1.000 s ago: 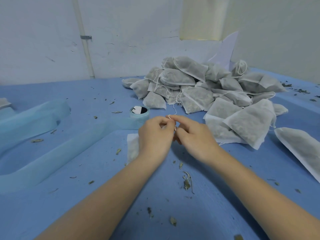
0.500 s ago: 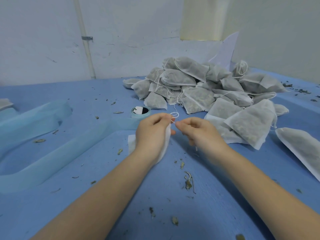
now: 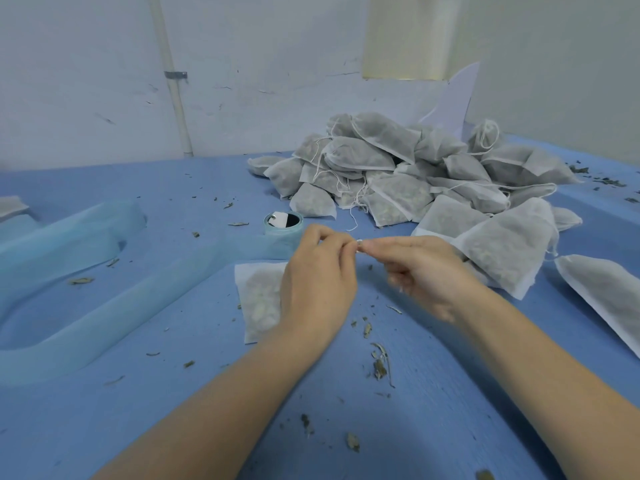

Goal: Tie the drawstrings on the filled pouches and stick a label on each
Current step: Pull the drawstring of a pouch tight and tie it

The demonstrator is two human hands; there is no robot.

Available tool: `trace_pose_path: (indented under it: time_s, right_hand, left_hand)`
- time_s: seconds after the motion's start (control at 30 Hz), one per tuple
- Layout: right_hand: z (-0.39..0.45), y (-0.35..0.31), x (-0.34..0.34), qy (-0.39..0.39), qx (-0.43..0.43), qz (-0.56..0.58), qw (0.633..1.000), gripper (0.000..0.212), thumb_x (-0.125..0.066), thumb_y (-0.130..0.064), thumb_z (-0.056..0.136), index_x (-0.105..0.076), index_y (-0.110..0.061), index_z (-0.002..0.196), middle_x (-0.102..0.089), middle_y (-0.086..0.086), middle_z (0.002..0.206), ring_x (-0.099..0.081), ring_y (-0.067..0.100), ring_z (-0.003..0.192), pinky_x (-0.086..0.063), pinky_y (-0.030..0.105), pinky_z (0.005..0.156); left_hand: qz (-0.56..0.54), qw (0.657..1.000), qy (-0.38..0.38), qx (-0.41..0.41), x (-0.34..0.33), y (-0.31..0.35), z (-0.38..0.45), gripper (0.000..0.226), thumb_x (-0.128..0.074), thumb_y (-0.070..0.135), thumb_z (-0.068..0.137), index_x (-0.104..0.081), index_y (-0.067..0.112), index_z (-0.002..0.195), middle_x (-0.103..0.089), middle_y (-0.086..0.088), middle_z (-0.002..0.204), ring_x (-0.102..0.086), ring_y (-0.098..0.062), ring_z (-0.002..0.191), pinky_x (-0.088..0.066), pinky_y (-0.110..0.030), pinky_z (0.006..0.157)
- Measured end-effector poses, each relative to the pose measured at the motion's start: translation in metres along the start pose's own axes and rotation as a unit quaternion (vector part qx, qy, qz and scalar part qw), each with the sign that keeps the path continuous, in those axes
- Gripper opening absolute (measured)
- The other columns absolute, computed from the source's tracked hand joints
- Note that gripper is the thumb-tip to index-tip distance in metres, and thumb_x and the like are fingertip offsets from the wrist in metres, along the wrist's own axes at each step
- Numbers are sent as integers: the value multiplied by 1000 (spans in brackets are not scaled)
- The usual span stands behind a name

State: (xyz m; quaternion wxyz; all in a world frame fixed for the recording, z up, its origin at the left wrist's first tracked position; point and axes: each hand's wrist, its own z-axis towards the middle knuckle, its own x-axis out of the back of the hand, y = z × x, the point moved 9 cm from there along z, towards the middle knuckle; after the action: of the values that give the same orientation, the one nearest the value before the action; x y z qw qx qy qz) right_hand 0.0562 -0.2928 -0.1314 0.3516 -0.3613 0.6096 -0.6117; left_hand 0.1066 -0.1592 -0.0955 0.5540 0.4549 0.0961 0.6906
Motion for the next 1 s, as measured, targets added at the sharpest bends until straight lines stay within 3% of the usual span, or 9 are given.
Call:
trace_pose_path:
  time_s: [0.13, 0.3, 0.4, 0.53, 0.67, 0.77, 0.83, 0.9, 1.0]
  right_hand:
    - [-1, -3, 4, 44, 33, -21, 998, 5, -72, -15, 82, -77, -13, 81, -39, -11, 44, -31, 5, 40, -30, 14, 41]
    - [0, -2, 5, 49, 19, 0, 999, 11, -72, -16, 81, -77, -6, 83, -36, -6, 54, -29, 8, 47, -26, 19, 45]
    - [-1, 2, -3, 19, -9, 49, 999, 9, -69, -12, 82, -74, -4, 83, -38, -8, 54, -26, 7, 48, -22, 18, 43]
    - [-4, 10, -22, -57, -73, 174, 980, 9, -64, -10, 75, -69, -5, 80, -35, -6, 55, -18, 6, 48, -15, 16, 40]
    - [-6, 14, -33, -84, -103, 236, 963, 7, -64, -12, 68, -69, -8, 68, -32, -5, 59, -17, 5, 48, -13, 14, 41]
    - [-6, 14, -34, -82, -103, 250, 959, 10, -63, -13, 69, -71, -9, 64, -33, -6, 58, -19, 4, 45, -14, 14, 40]
    - [-5, 14, -32, -73, -102, 252, 959, 9, -64, -13, 69, -71, -8, 65, -35, -6, 57, -21, 3, 42, -15, 13, 38]
    - [-5, 15, -30, -65, -103, 248, 961, 9, -64, -13, 68, -71, -9, 65, -35, -6, 57, -21, 3, 42, -17, 13, 37]
    - [-3, 15, -27, -58, -101, 249, 962, 7, -65, -13, 68, -68, -7, 69, -34, -5, 58, -20, 3, 43, -19, 13, 35]
  left_hand:
    - [-34, 999, 13, 22, -1, -4, 0, 15, -57, 25, 92, -69, 16, 91, -48, 8, 97, -42, 0, 76, -30, -16, 67]
    - [-62, 995, 31, 68, 0, -11, 0, 12, -60, 26, 90, -70, 19, 86, -50, 10, 96, -36, 8, 78, -24, -10, 67]
    - [-66, 994, 21, 88, 1, -12, 0, 13, -60, 26, 90, -68, 21, 81, -52, 9, 97, -38, 4, 76, -25, -12, 68]
    - [-102, 983, -32, 150, -7, -18, 4, 18, -57, 28, 90, -62, 28, 73, -61, 3, 98, -57, -11, 86, -35, -22, 74]
    - [-209, 947, -70, 233, -14, -30, 3, 16, -61, 26, 85, -66, 23, 70, -60, 7, 66, -52, -16, 68, -38, -28, 68]
    - [-180, 971, -43, 151, -5, -18, 4, 8, -63, 17, 85, -64, 25, 87, -61, 7, 90, -53, -7, 75, -39, -16, 69]
    - [-105, 994, 3, 24, 6, 2, 1, 25, -61, 3, 84, -63, 21, 102, -57, 2, 102, -53, -8, 88, -36, -10, 75]
    - [-18, 997, 51, -61, 12, 18, -5, 30, -57, -8, 81, -66, 11, 103, -59, -5, 101, -53, -21, 97, -32, -13, 79]
    - [15, 992, 85, -92, 17, 27, -10, 19, -59, 2, 81, -70, 4, 96, -64, -10, 96, -57, -30, 95, -32, -19, 84]
